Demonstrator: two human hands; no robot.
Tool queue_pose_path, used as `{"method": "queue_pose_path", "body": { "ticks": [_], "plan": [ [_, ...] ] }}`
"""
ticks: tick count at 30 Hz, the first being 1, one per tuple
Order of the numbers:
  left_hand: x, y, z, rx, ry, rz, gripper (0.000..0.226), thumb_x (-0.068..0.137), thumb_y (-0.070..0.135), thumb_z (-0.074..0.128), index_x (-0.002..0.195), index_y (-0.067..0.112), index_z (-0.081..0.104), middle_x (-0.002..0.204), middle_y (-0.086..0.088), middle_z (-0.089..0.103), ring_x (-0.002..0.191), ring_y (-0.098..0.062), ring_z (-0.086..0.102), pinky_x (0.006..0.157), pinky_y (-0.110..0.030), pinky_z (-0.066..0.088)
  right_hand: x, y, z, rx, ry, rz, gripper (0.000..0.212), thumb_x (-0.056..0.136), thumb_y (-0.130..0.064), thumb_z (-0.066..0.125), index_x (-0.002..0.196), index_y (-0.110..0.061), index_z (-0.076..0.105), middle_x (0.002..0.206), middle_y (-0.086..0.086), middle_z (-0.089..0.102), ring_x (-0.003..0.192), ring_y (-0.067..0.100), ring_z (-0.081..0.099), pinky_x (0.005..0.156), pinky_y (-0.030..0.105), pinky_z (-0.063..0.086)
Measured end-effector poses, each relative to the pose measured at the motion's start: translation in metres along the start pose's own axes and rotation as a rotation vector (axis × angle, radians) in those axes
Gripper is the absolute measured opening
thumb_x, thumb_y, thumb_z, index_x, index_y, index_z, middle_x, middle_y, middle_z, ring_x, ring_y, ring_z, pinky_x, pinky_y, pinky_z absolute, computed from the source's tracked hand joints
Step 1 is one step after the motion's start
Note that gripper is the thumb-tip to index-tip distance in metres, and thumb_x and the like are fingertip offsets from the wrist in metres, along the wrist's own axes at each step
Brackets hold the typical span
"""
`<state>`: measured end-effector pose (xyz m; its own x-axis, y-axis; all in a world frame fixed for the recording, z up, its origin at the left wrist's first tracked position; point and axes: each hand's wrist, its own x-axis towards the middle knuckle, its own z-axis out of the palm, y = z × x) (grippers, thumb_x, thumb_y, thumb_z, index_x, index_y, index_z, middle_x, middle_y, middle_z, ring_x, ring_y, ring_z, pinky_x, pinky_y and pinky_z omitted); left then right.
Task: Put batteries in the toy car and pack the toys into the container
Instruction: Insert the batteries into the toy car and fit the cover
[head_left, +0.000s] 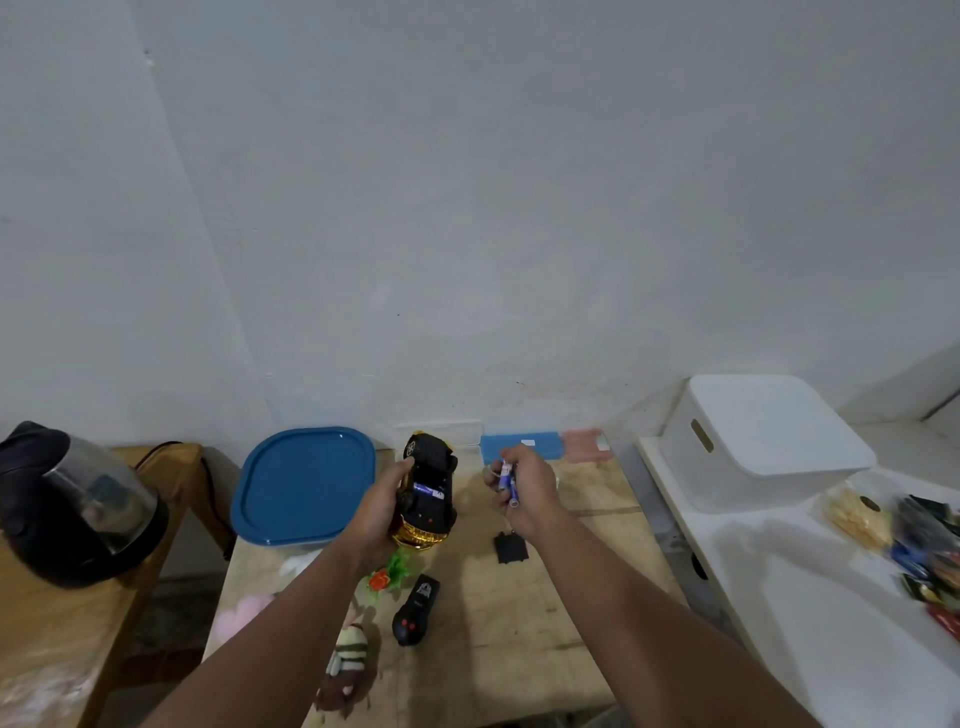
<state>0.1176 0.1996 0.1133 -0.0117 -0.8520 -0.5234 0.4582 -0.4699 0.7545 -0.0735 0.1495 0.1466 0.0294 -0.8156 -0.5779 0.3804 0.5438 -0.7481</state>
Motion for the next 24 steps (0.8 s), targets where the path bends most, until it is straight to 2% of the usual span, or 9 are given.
{"method": "queue_pose_path", "body": {
  "ticks": [3,5,10,12,14,16,20,22,24],
  "plan": [
    [0.006,-0.002,0.000,0.007,0.028,0.059,0.035,0.102,0.035,0.059,0.126,0.010,0.060,0.106,-0.020,0.073,0.087,-0.034,0.073,0.082,-0.044,0.056,-0.002,0.003,-0.001,-0.050,-0.051,0.078,0.006,0.085,-0.013,0.047,0.080,-0.012,0.049,0.067,0.002,0.050,0.049,0.011,0.049,0.037,0.020,0.030],
    [0.007,-0.002,0.003,0.030,0.046,0.100,0.028,0.102,0.027,0.059,0.124,0.010,0.055,0.103,-0.018,0.072,0.083,-0.032,0.073,0.076,-0.042,0.056,-0.010,0.003,0.002,-0.265,-0.057,0.056,0.006,0.085,-0.013,0.050,0.079,-0.015,0.049,0.064,-0.001,0.048,0.049,0.011,0.045,0.041,0.021,0.028],
    [0.007,-0.001,0.011,0.170,0.025,0.143,0.030,0.101,0.016,0.054,0.126,0.002,0.062,0.095,-0.017,0.073,0.082,-0.031,0.071,0.073,-0.040,0.057,-0.016,0.013,0.015,-0.897,-0.103,-0.262,0.011,0.095,-0.021,0.060,0.088,-0.017,0.066,0.072,-0.006,0.057,0.057,0.007,0.048,0.049,0.018,0.035],
    [0.009,-0.002,0.011,0.189,0.042,0.171,0.030,0.101,0.019,0.056,0.126,0.005,0.064,0.102,-0.018,0.075,0.089,-0.033,0.073,0.078,-0.044,0.059,-0.013,0.019,0.017,-0.989,-0.110,-0.345,0.012,0.096,-0.026,0.063,0.093,-0.019,0.071,0.075,-0.007,0.064,0.058,0.004,0.053,0.050,0.018,0.039],
    [0.010,-0.003,0.012,0.193,0.053,0.214,0.029,0.102,0.027,0.059,0.126,0.014,0.067,0.113,-0.016,0.076,0.102,-0.034,0.075,0.092,-0.051,0.059,-0.011,0.023,0.018,-1.062,-0.085,-0.422,0.013,0.093,-0.028,0.066,0.094,-0.018,0.074,0.083,-0.002,0.070,0.064,0.006,0.059,0.055,0.018,0.044],
    [0.008,-0.003,0.015,0.240,0.063,0.278,0.028,0.103,0.032,0.059,0.127,0.022,0.067,0.117,-0.010,0.076,0.109,-0.030,0.073,0.099,-0.052,0.056,-0.010,0.025,0.019,-1.084,-0.063,-0.464,0.013,0.090,-0.029,0.068,0.093,-0.019,0.076,0.086,-0.002,0.071,0.071,0.006,0.063,0.060,0.019,0.046],
    [0.003,0.001,0.022,0.330,0.068,0.384,0.029,0.105,0.032,0.057,0.132,0.026,0.064,0.120,-0.004,0.073,0.112,-0.021,0.070,0.095,-0.039,0.057,-0.010,0.024,0.025,-0.982,-0.027,-0.427,0.013,0.088,-0.030,0.072,0.087,-0.017,0.076,0.072,-0.005,0.067,0.063,0.006,0.062,0.053,0.020,0.044],
    [0.001,0.001,0.025,0.355,0.062,0.415,0.028,0.105,0.032,0.058,0.132,0.026,0.064,0.118,-0.001,0.074,0.111,-0.019,0.071,0.092,-0.035,0.056,-0.011,0.023,0.026,-0.852,0.006,-0.325,0.013,0.087,-0.025,0.072,0.082,-0.013,0.071,0.057,-0.003,0.058,0.045,0.009,0.051,0.045,0.019,0.036],
    [0.000,0.002,0.026,0.370,0.060,0.438,0.025,0.105,0.031,0.058,0.129,0.026,0.065,0.115,0.000,0.074,0.110,-0.017,0.070,0.093,-0.034,0.056,-0.012,0.023,0.028,-0.699,0.015,-0.179,0.014,0.085,-0.021,0.072,0.080,-0.010,0.066,0.053,0.003,0.048,0.038,0.013,0.037,0.043,0.019,0.027]
  ]
}}
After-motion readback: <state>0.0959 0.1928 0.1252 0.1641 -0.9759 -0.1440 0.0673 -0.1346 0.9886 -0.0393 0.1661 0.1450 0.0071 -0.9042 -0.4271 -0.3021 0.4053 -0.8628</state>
